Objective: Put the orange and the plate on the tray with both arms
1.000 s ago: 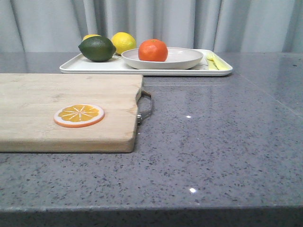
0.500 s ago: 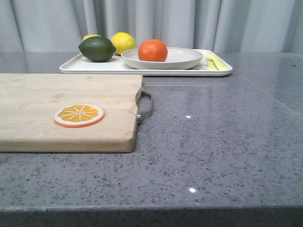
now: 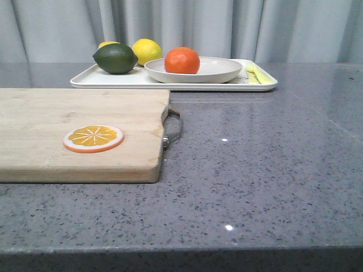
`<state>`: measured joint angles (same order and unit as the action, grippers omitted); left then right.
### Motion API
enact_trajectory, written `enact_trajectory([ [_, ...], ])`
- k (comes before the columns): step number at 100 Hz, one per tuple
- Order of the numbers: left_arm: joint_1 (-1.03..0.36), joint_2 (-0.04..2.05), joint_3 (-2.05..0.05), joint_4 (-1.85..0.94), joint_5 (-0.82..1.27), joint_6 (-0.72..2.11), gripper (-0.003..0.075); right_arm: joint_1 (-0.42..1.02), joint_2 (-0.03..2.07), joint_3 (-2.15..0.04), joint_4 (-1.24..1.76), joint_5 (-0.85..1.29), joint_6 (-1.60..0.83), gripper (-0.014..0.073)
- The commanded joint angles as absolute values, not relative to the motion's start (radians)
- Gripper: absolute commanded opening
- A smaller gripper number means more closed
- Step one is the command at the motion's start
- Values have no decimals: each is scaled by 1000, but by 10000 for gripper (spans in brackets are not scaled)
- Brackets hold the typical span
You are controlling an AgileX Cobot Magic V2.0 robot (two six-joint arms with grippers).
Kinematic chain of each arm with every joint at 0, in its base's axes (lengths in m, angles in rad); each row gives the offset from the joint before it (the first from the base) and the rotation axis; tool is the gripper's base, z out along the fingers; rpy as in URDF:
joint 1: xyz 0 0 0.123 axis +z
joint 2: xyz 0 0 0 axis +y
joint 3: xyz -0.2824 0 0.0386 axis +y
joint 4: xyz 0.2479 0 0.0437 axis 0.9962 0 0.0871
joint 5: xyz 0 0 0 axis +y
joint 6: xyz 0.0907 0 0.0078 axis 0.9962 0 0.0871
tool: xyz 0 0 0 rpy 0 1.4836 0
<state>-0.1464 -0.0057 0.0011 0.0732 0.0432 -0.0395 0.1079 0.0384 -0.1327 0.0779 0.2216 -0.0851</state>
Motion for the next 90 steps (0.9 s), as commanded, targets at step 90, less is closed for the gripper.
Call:
enact_trajectory([
  [90, -146, -38, 10, 73, -29, -46, -20, 103, -23, 6, -28, 60, -18, -102],
])
